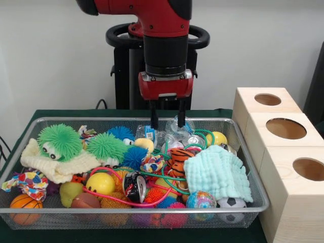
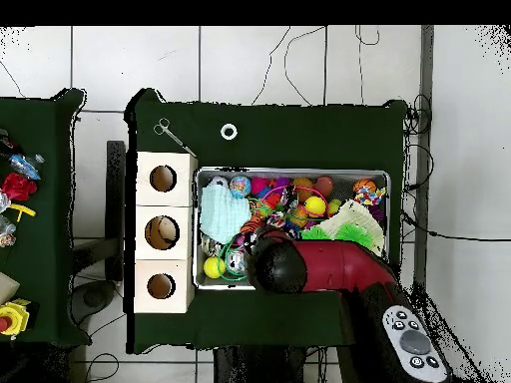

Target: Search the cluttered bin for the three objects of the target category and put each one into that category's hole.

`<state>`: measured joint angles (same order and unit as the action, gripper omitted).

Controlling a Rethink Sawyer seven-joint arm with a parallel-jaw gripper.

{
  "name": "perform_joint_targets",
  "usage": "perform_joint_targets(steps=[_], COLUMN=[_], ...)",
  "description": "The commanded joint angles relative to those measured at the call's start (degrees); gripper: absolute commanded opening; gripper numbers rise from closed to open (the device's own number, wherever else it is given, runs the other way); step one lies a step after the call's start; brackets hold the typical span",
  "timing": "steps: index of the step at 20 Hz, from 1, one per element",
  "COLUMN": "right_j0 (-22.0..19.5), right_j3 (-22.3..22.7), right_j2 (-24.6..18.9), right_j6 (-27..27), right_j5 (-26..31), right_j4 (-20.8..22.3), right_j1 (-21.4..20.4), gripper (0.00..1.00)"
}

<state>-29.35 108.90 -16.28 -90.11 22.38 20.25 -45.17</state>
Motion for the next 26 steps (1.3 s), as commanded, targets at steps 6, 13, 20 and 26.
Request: perform_joint_targets(steps=[6,13,20,26], right_j0=[-0.85,-0.72,1.58,3.04], right_j3=[-6.58,-8.67,-9.72,-7.65], right_j2=[-4.49,-3.55,-1.28,-0.56], right_j6=[2.74,2.64,-0.13,-1.35], right_j5=[8.81,7.42,5.38,5.37], right_j4=[0.33,2.08,3.08,2.76], right_j1=[2.12,5.03,7.37,7.32], gripper=[1.00,1.00,1.00,1.00])
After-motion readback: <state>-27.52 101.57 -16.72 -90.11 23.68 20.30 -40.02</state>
